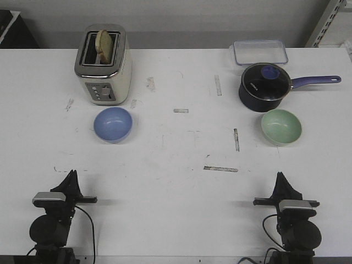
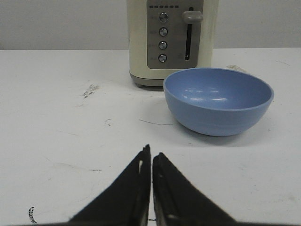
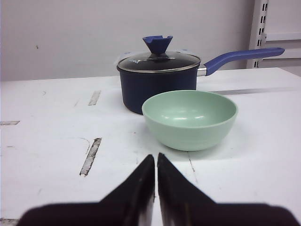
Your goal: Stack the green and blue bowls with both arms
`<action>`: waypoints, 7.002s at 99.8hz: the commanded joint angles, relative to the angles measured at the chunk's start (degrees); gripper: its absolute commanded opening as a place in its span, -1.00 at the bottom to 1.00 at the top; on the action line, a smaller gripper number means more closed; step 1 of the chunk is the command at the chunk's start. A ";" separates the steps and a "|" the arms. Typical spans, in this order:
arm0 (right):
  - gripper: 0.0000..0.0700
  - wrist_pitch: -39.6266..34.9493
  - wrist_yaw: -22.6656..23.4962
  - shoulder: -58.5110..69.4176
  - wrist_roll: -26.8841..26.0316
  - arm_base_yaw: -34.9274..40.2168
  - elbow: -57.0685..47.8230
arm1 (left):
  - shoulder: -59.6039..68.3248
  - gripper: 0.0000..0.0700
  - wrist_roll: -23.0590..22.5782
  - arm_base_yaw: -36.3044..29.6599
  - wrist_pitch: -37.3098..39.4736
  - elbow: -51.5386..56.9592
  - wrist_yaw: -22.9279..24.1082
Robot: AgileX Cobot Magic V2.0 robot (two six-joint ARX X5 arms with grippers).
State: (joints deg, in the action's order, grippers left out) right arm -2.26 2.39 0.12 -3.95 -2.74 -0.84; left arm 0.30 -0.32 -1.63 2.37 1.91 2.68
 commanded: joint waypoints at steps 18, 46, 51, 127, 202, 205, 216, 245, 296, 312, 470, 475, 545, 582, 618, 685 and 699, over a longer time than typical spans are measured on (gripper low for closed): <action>-1.00 0.77 -0.04 -0.07 -0.74 -0.13 0.11 | -0.11 -1.00 0.35 0.02 0.68 -1.18 -0.11; -1.00 0.77 -0.04 -0.07 -0.72 -0.13 0.11 | -0.11 -1.00 0.33 0.02 0.72 -1.18 -0.09; -1.00 0.77 -0.04 -0.07 -0.74 -0.13 0.11 | -0.11 -1.00 0.39 0.02 0.74 -1.18 -0.09; -1.00 14.05 -1.16 1.07 -0.74 -0.13 -7.50 | -0.11 -1.00 1.53 0.02 0.63 -1.18 -0.11; -0.41 -28.41 6.69 62.01 4.81 -10.78 -67.17 | -0.11 -1.00 1.42 0.02 0.72 -1.18 -0.09; -0.30 -28.50 8.04 63.54 5.29 -11.89 -67.17 | -0.11 -1.00 1.42 0.02 0.72 -1.18 -0.11; 0.27 -28.92 11.17 69.07 5.81 -15.47 -67.17 | -0.11 -1.00 1.42 0.02 0.72 -1.18 -0.11; 0.44 -25.07 11.52 82.75 8.59 -19.45 -67.17 | -0.11 -1.00 1.42 0.02 0.72 -1.18 -0.11; -0.15 -19.41 11.50 96.50 8.59 -18.16 -67.14 | -0.11 -1.00 1.42 0.02 0.72 -1.16 -0.11; -1.00 -19.45 11.10 96.98 8.61 -18.16 -67.12 | -0.11 -1.00 1.42 0.02 0.72 -1.14 -0.11; -1.00 -36.00 19.65 91.10 8.70 35.36 -67.43 | -0.11 -1.00 1.42 0.02 0.66 -1.14 -0.11; -1.00 -35.21 19.63 92.70 8.98 35.98 -67.43 | -0.11 -1.00 1.42 0.02 0.66 -1.14 -0.11; 0.38 -33.27 24.28 92.61 9.57 36.39 -67.60 | -0.11 -1.00 1.42 0.02 0.68 -1.14 -0.11; -1.00 -30.82 13.64 76.04 9.27 28.70 -69.37 | -0.11 -1.00 1.42 0.02 0.70 -1.14 -0.11; -1.00 -34.10 0.07 56.87 7.19 13.33 -60.81 | -0.11 -1.00 1.44 0.02 0.52 -1.14 -0.11; -1.00 -31.76 -0.68 11.10 6.34 4.07 -32.79 | 0.00 -1.00 8.44 0.02 5.51 -1.01 -0.11; -1.00 -31.45 -0.90 11.19 6.34 4.09 -32.79 | 0.11 -1.00 12.98 0.09 13.68 2.34 0.02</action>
State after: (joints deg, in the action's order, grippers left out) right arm -34.41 1.67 11.11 2.98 1.39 -33.36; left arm 0.32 9.13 -1.61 12.95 2.15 2.68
